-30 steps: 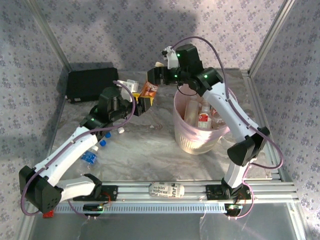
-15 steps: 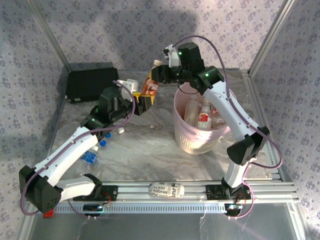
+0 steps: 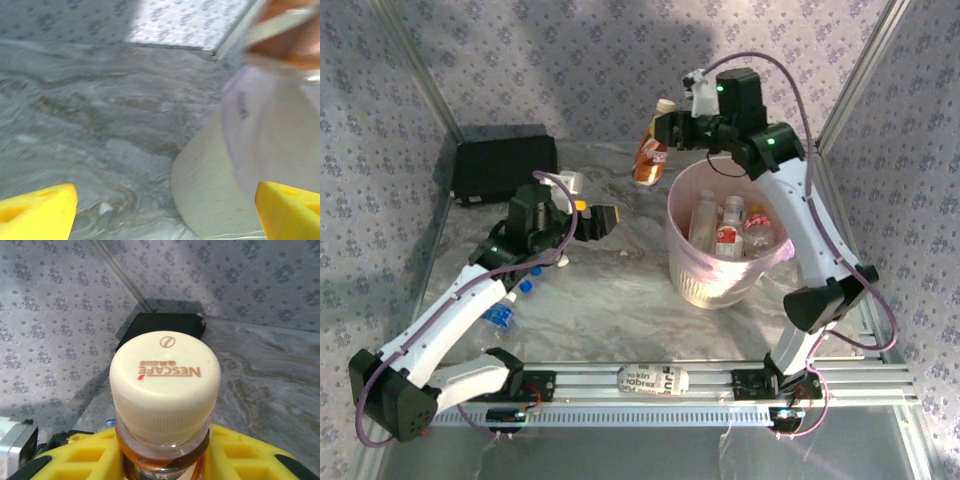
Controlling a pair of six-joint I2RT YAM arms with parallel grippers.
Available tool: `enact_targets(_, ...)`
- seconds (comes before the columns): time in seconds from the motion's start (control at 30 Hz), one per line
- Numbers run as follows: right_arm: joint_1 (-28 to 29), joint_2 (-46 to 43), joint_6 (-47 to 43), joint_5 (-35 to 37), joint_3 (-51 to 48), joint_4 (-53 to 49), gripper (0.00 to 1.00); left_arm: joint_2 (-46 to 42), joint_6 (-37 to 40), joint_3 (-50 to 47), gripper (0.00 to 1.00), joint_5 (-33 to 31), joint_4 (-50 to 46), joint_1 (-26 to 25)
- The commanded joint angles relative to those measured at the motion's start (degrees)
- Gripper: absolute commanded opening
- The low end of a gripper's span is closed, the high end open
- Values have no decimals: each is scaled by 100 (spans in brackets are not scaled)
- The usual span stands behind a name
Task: Put the plastic bottles in the bin
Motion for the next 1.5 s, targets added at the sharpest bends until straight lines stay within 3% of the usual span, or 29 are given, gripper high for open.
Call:
enact_targets(0.0,-343,-691,-255,156,70,-429,38,-261,-291,-112,91,-268,-677,482)
enact_targets(0.23,-1110,-1721,-476,225,-565,-1261,36,-233,-176,-249,91,-416,-1484,1600)
enact_targets(0.37,-1264,-2081,-553,308,-1026,-1461,35,3,-88,-337,91,-545,-1605,2057)
enact_targets(0.53,-1274,-2287,-472,342,-1652,-1292,34,447,91,-276,93,-1178,-1780,2191)
enact_targets(0.97,-837,-2012,-185,272,-3142,-570,33,1520,523,91,94,-1365,-1378,2502)
enact_targets(1.37,-756,-1890,-24,805,-4268,-108,33,2468,1279,1069,96,-1848,-1475,2557)
enact_targets(1.47,-772,-1946,-43,908,-4379,-187,39,2761,1404,1282,97,-1849,-1456,2613)
